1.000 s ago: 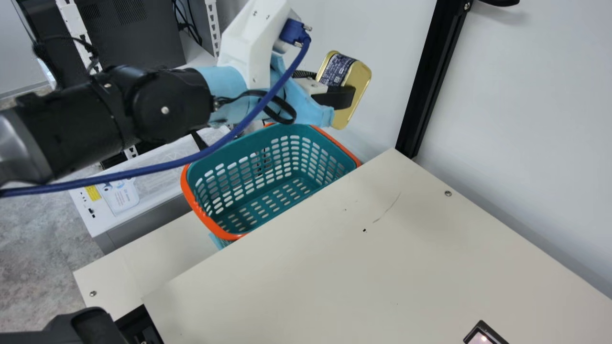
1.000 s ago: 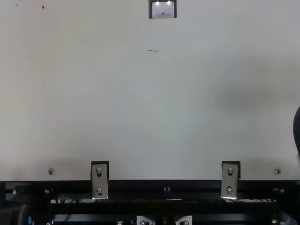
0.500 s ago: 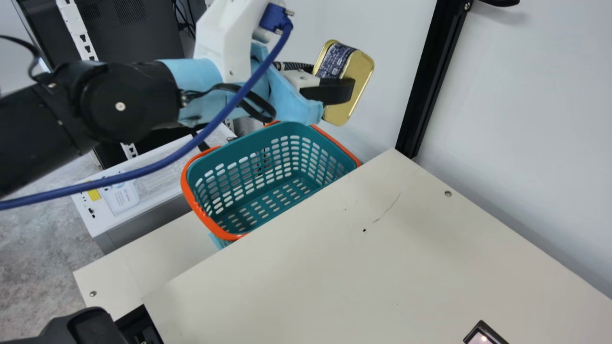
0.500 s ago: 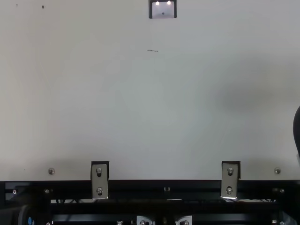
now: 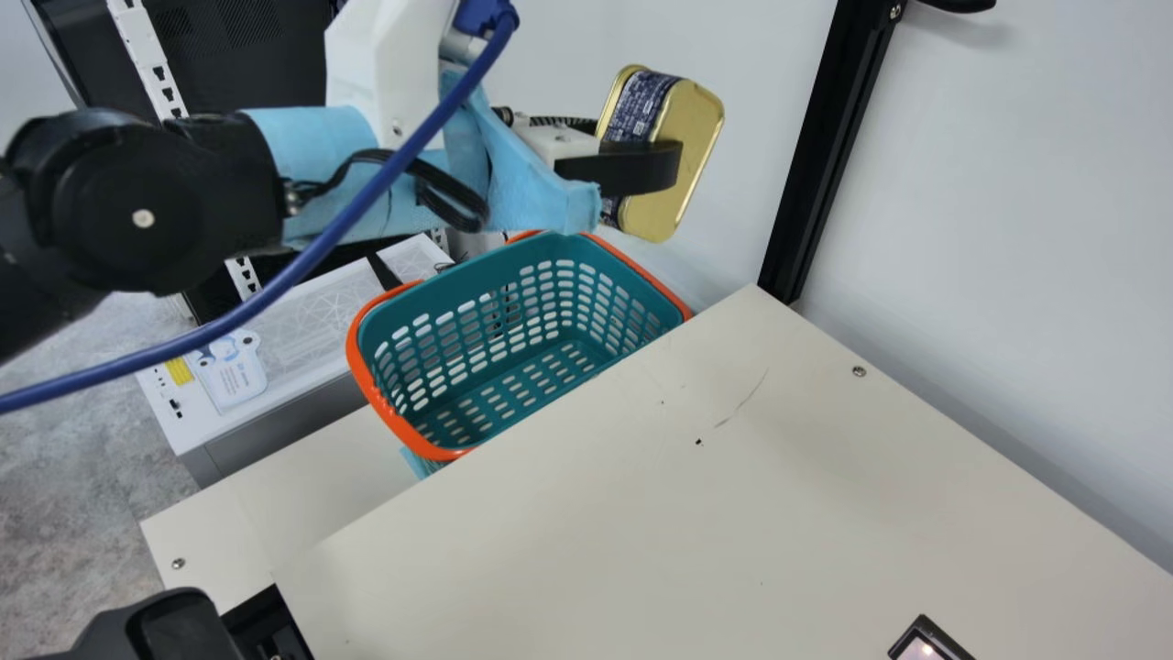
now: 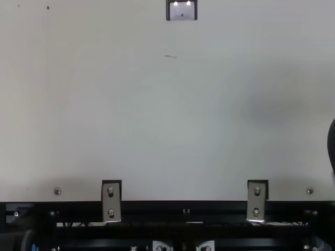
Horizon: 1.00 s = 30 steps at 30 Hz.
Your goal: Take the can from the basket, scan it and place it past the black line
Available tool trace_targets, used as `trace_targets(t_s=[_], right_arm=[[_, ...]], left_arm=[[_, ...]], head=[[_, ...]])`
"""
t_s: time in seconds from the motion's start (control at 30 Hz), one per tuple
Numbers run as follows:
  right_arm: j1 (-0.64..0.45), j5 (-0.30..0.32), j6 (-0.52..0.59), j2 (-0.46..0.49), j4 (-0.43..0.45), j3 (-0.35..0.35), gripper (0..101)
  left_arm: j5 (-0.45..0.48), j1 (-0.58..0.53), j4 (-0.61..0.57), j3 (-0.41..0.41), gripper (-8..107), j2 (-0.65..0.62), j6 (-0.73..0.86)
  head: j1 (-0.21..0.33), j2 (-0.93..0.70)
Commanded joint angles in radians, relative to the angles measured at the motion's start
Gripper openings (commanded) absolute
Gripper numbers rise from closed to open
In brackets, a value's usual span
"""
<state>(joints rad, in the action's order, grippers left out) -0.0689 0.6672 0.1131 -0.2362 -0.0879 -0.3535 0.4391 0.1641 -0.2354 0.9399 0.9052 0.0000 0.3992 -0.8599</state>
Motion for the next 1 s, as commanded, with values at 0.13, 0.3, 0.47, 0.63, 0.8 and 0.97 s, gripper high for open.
trace_targets(t_s=[0.13, 0.3, 0.47, 0.63, 0.8, 0.97], right_arm=[[0.0, 0.0, 0.0, 0.0, 0.0, 0.0, 101], [0.0, 0.0, 0.0, 0.0, 0.0, 0.0, 101], [0.0, 0.0, 0.0, 0.0, 0.0, 0.0, 101], [0.0, 0.0, 0.0, 0.0, 0.0, 0.0, 101], [0.0, 0.0, 0.0, 0.0, 0.0, 0.0, 101], [0.0, 0.0, 0.0, 0.0, 0.0, 0.0, 101]], left_arm=[[0.015, -0.032, 0.051, 0.001, 10, -0.018, -0.095], [0.032, -0.066, 0.091, 0.013, 10, -0.026, -0.175], [0.05, -0.105, 0.142, 0.032, 10, -0.024, -0.26], [0.065, -0.142, 0.196, 0.051, 10, -0.019, -0.348], [0.075, -0.18, 0.255, 0.07, 10, -0.012, -0.435], [0.087, -0.223, 0.321, 0.086, 10, -0.007, -0.522]], head=[[0.037, -0.037], [0.037, -0.037], [0.037, -0.037], [0.037, -0.037], [0.037, -0.037], [0.037, -0.037]])
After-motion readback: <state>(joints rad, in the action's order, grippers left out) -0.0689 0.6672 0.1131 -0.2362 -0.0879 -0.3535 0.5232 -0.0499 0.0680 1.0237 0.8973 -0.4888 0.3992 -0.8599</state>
